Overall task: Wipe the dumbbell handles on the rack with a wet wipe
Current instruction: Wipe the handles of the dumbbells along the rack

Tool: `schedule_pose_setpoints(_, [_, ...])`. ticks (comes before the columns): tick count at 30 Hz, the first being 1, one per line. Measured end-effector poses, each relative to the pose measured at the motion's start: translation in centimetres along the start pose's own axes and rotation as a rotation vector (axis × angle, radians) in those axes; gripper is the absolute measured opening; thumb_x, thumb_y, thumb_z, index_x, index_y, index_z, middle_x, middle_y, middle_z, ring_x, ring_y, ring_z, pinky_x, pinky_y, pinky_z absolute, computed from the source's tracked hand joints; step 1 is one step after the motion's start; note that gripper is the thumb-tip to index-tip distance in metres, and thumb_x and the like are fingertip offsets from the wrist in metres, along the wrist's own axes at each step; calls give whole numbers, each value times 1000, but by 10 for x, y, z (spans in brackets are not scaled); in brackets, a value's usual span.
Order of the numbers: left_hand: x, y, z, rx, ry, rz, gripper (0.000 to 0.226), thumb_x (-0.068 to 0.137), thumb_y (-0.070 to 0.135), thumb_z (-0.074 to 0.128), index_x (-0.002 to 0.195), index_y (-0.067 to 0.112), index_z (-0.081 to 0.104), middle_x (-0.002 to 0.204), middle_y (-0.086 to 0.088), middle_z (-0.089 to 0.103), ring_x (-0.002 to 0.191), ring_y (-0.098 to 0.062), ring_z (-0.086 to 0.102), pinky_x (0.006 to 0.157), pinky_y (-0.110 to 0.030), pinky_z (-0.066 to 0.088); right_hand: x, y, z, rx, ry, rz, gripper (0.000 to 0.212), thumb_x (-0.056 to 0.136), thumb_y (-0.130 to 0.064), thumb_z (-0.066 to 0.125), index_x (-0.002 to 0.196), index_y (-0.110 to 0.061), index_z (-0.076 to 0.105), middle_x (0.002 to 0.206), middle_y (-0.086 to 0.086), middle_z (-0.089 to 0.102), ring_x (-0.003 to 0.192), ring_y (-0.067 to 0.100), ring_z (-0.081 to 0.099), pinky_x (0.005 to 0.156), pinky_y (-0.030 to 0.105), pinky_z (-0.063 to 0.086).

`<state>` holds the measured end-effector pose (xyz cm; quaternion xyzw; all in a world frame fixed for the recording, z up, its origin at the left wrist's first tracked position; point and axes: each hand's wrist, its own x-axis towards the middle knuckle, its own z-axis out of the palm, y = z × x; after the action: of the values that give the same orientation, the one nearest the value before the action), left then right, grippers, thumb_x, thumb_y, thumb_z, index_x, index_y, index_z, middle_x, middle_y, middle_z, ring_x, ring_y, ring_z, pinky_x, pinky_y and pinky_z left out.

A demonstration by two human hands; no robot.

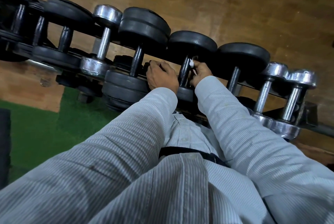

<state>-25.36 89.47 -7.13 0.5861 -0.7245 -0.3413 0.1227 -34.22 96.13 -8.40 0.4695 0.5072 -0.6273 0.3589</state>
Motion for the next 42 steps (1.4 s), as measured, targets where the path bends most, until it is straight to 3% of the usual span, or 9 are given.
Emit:
schedule_pose_setpoints(3, [0,1,-1,-7,8,-6,21,99,26,48,96,10,61,94,-6,66,92,-27,61,79,-42,50,-3,-3,10,-3,-11,84,25,99,-8,54,75,-3,56,95,18,66,79,28,63,97,48,55])
schedule_pose_setpoints(7, [-1,2,1,-10,15,-21,20,98,26,49,96,10,61,94,-5,66,93,-27,61,76,-40,48,-4,-4,18,-1,-38,97,23,101,-17,50,87,-4,63,128,18,66,113,32,66,106,52,49])
schedule_pose_setpoints(12, [0,0,2,-4,18,-25,21,98,27,50,97,10,62,94,-6,67,92,-27,61,75,-38,47,6,-4,1,57,-11,121,27,93,-34,47,77,-17,61,93,2,64,72,15,54,62,20,48])
schedule_pose_setpoints(16, [1,0,2,6,13,-25,21,97,28,51,96,11,63,94,-6,68,93,-28,62,75,-38,47,7,-2,-8,93,-153,137,27,81,-25,54,101,-9,64,98,14,67,89,30,64,88,34,52])
schedule_pose_setpoints(20, [1,1,1,0,14,-23,20,96,28,52,95,11,63,94,-4,68,91,-27,63,77,-43,52,3,0,2,154,-267,98,20,74,-6,55,89,-1,67,87,11,71,75,28,71,106,33,48])
schedule_pose_setpoints(24, [0,0,1,2,9,-18,20,97,28,51,95,12,63,93,-3,67,90,-26,62,77,-45,53,11,-4,9,32,-330,20,15,72,-5,78,85,-3,73,85,7,70,78,20,69,97,26,53])
schedule_pose_setpoints(29, [0,2,1,3,11,-17,20,97,28,52,96,11,62,94,-4,67,91,-26,62,76,-43,52,1,-7,26,-375,-270,14,23,72,-27,88,75,-14,69,58,-5,55,50,9,48,52,20,46])
schedule_pose_setpoints(35, [0,2,1,-9,10,-27,21,98,28,52,96,10,62,94,-6,66,91,-27,61,75,-38,46,11,3,26,-425,-44,-110,49,53,-19,84,97,0,72,89,13,76,70,26,73,68,44,64])
schedule_pose_setpoints(42, [-1,0,1,4,-10,-2,24,98,30,50,100,9,63,97,-7,68,95,-28,61,76,-38,45,8,10,0,-801,80,-308,52,49,-36,82,90,-7,70,90,7,75,81,23,73,70,33,62])
